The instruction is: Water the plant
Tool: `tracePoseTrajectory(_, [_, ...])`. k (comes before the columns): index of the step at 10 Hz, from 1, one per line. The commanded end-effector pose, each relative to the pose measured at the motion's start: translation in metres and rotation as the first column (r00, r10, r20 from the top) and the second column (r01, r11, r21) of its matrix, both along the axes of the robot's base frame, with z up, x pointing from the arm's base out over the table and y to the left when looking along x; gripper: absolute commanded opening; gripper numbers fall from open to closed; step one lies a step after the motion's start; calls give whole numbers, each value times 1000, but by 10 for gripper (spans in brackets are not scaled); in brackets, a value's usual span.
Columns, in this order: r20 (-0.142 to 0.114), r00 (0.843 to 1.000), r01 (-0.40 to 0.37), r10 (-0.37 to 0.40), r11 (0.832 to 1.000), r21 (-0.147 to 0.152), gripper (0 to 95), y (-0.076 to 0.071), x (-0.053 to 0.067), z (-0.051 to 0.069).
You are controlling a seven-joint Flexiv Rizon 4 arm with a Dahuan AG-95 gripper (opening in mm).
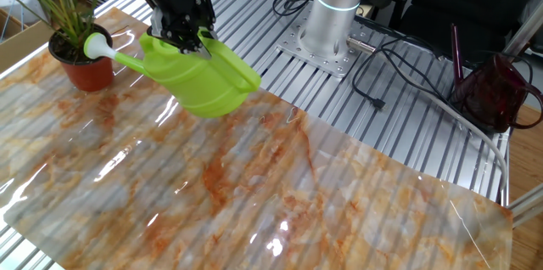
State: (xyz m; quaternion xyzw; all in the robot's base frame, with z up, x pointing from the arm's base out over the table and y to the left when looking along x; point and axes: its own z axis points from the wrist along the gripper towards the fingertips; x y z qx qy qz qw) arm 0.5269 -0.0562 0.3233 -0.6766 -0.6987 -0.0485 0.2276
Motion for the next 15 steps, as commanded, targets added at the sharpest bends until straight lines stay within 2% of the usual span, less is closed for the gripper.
tracePoseTrajectory(1, [-4,1000,-1,1,1000,1,0,0,1,1])
tracePoseTrajectory(10, [-4,1000,-1,1,1000,-3,0,0,1,1])
tracePoseTrajectory(12, [-12,1000,16,-15,1000,12,0,0,1,1])
tracePoseTrajectory(15, [-3,1000,-1,1,1000,2,0,0,1,1])
